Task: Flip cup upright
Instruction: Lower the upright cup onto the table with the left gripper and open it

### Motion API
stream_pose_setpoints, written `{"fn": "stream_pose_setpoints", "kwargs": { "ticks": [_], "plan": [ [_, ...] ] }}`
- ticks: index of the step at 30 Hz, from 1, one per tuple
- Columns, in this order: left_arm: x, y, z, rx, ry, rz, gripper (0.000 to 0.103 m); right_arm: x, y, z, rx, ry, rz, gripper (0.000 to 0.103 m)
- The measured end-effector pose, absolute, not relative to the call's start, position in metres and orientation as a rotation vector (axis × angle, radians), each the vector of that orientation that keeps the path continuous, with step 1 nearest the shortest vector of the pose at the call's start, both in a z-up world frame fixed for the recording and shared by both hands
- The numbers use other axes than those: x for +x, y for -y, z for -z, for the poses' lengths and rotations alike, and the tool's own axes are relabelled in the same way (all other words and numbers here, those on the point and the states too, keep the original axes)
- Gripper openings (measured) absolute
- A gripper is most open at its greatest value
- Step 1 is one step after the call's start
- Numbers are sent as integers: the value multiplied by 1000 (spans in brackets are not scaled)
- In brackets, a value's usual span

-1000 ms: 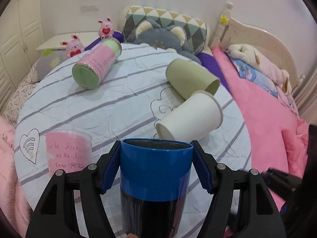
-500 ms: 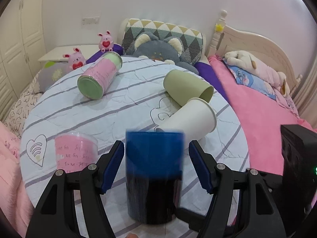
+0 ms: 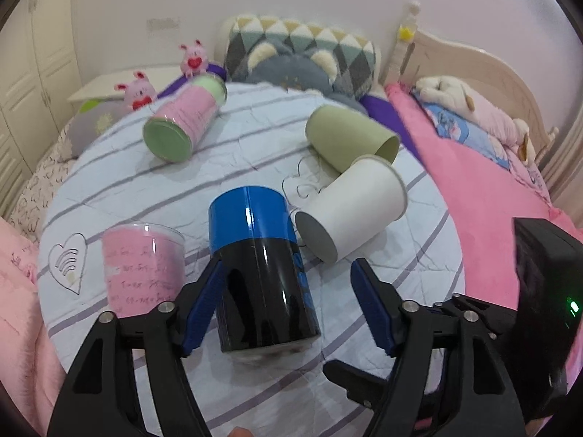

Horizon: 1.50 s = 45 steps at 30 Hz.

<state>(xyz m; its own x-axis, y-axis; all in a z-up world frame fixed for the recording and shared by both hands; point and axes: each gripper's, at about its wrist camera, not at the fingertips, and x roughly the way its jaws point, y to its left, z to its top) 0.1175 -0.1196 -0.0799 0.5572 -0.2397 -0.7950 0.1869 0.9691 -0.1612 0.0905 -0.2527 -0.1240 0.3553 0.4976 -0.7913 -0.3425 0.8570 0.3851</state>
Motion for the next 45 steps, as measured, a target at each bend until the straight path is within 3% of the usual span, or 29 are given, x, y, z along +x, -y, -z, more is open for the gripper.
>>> {"fn": "stream_pose_setpoints", "kwargs": {
  "ticks": [4, 15, 17, 19, 33, 45],
  "plan": [
    [132, 118, 88, -64, -1005, 209, 79, 91, 253, 125, 167, -1079, -539, 82],
    [169, 124, 112, -34, -1132, 156, 80, 104, 254, 127, 187, -1090, -570, 82],
    [170, 125, 112, -24, -1116, 146, 78, 106, 253, 127, 187, -1091, -577, 82],
    [168, 124, 108, -30, -1085, 156, 69, 108, 253, 127, 196, -1089, -584, 82],
    [126, 113, 74, -57, -838, 201, 69, 100, 243, 121, 219, -1054, -630, 83],
    [83, 111, 72, -21, -796, 232, 69, 86, 245, 127, 189, -1059, -563, 83]
  ]
}}
